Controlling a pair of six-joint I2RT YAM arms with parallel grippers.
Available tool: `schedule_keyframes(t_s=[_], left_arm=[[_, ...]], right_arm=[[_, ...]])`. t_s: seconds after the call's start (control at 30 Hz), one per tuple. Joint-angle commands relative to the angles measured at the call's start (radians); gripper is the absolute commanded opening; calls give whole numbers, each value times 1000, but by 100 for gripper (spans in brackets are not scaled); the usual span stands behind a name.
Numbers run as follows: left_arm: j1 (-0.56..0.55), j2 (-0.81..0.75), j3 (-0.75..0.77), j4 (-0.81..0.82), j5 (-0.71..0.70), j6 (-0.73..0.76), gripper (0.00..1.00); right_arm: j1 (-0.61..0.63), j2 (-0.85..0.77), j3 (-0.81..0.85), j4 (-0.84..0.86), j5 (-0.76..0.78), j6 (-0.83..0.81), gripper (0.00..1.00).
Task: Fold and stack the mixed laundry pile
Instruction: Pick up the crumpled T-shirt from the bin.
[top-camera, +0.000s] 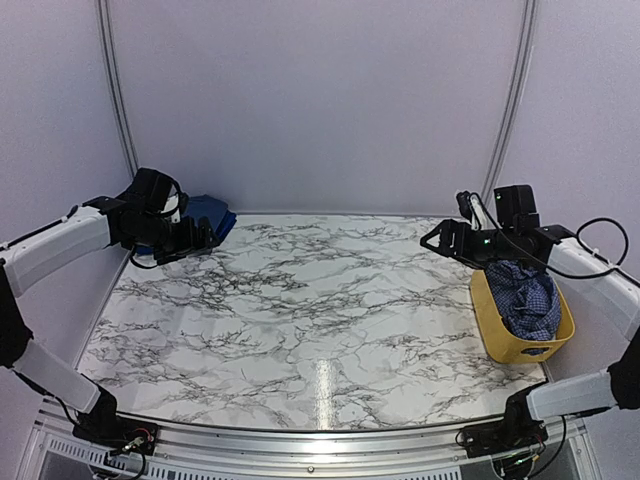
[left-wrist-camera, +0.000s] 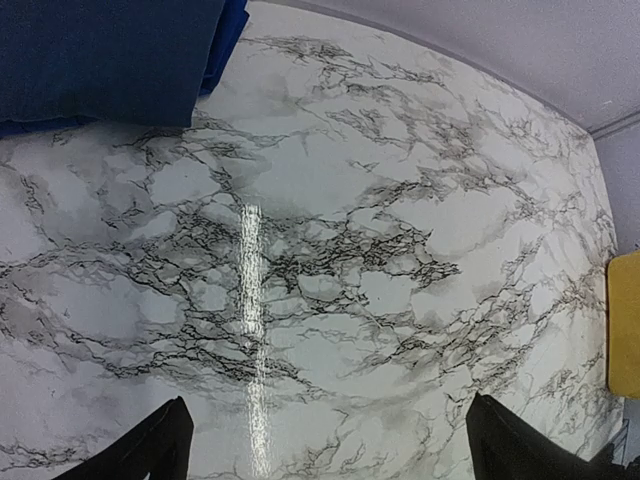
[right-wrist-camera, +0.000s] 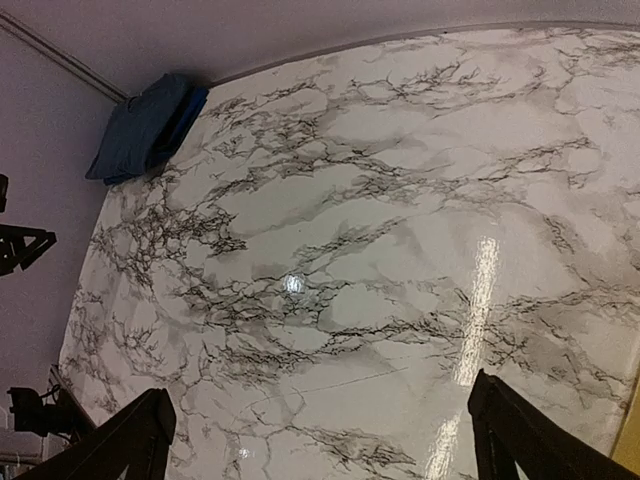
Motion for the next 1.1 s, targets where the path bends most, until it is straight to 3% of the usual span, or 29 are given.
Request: schedule_keyframes(t_s=[0.0, 0.27, 0.5, 0.8, 1.07], left_arm=[[5, 20, 37, -24, -8, 22, 99], [6, 49, 56, -24, -11, 21, 99], [7, 73, 58, -23, -11, 15, 99], [6, 77, 15, 1, -4, 10, 99], [7, 63, 21, 14, 2, 20, 99]], right_arm=[[-34, -6, 88, -38, 48, -25, 99], [-208, 4, 292, -435, 238, -88, 98], [-450, -6, 297, -662, 382, -118, 99], [-502, 25, 121, -626, 578, -93, 99], [-501, 128, 76, -534, 732, -47, 99]])
